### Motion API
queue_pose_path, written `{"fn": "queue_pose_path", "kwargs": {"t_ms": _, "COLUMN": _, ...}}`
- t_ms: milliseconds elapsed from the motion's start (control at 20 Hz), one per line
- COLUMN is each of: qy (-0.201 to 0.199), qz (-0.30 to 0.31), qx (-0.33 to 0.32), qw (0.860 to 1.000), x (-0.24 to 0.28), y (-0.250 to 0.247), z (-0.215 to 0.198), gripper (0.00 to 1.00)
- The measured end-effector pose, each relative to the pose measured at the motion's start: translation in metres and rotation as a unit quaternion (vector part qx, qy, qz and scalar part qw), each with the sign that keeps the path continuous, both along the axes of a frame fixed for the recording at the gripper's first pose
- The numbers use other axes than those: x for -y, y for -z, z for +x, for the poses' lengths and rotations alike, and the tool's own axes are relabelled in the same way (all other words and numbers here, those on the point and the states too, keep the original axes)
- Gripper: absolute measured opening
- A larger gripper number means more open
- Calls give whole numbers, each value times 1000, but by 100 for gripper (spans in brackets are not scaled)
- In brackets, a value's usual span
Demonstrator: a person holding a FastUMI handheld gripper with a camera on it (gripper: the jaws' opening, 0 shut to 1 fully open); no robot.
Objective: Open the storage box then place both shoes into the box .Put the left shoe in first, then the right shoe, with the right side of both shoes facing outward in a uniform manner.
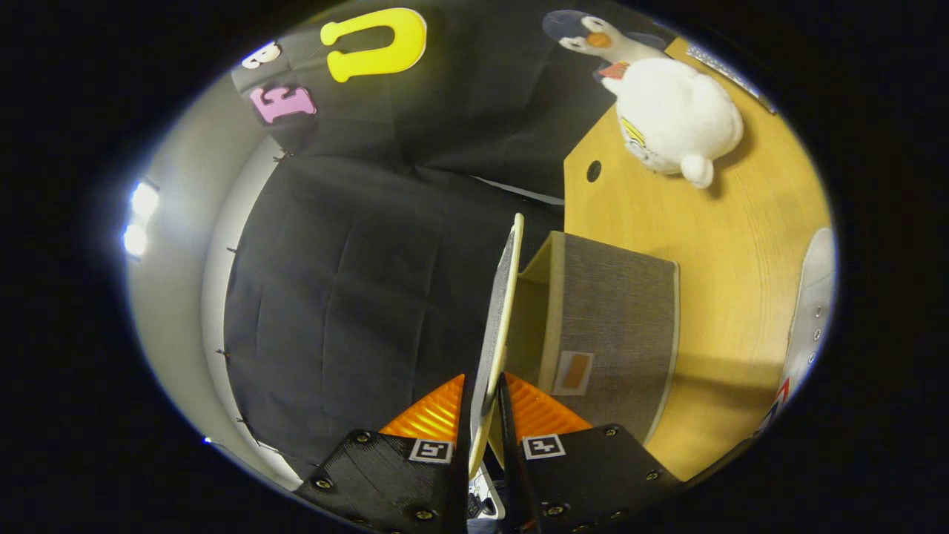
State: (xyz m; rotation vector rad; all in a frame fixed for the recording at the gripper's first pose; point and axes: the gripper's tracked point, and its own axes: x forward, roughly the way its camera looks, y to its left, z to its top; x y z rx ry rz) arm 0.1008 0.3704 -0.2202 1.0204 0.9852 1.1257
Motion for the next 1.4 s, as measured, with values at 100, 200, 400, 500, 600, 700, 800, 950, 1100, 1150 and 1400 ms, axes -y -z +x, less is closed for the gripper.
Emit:
{"fn": "queue_pose_path", "kwargs": {"t_ms": 100, "qy": -10, "qz": -1, "qx": 26, "qw": 1000, "x": -9, "y": -21, "z": -2, "gripper": 20}}
{"fn": "queue_pose_path", "kwargs": {"t_ms": 200, "qy": -21, "qz": 1, "qx": 47, "qw": 999, "x": -19, "y": -44, "z": -4, "gripper": 20}}
{"fn": "queue_pose_path", "kwargs": {"t_ms": 400, "qy": -38, "qz": -3, "qx": 89, "qw": 995, "x": -45, "y": -84, "z": -9, "gripper": 20}}
{"fn": "queue_pose_path", "kwargs": {"t_ms": 500, "qy": -51, "qz": -9, "qx": 110, "qw": 993, "x": -67, "y": -100, "z": -10, "gripper": 20}}
{"fn": "queue_pose_path", "kwargs": {"t_ms": 600, "qy": -64, "qz": -14, "qx": 129, "qw": 989, "x": -98, "y": -112, "z": -11, "gripper": 20}}
{"fn": "queue_pose_path", "kwargs": {"t_ms": 700, "qy": -77, "qz": -18, "qx": 145, "qw": 986, "x": -128, "y": -122, "z": -17, "gripper": 20}}
{"fn": "queue_pose_path", "kwargs": {"t_ms": 800, "qy": -88, "qz": -26, "qx": 160, "qw": 983, "x": -163, "y": -125, "z": -20, "gripper": 20}}
{"fn": "queue_pose_path", "kwargs": {"t_ms": 950, "qy": -107, "qz": -43, "qx": 167, "qw": 979, "x": -208, "y": -124, "z": -30, "gripper": 20}}
{"fn": "queue_pose_path", "kwargs": {"t_ms": 1100, "qy": -105, "qz": -79, "qx": 170, "qw": 977, "x": -244, "y": -111, "z": -34, "gripper": 20}}
{"fn": "queue_pose_path", "kwargs": {"t_ms": 1150, "qy": -102, "qz": -91, "qx": 171, "qw": 976, "x": -252, "y": -104, "z": -32, "gripper": 20}}
{"fn": "queue_pose_path", "kwargs": {"t_ms": 1400, "qy": -81, "qz": -136, "qx": 184, "qw": 970, "x": -249, "y": -98, "z": -20, "gripper": 61}}
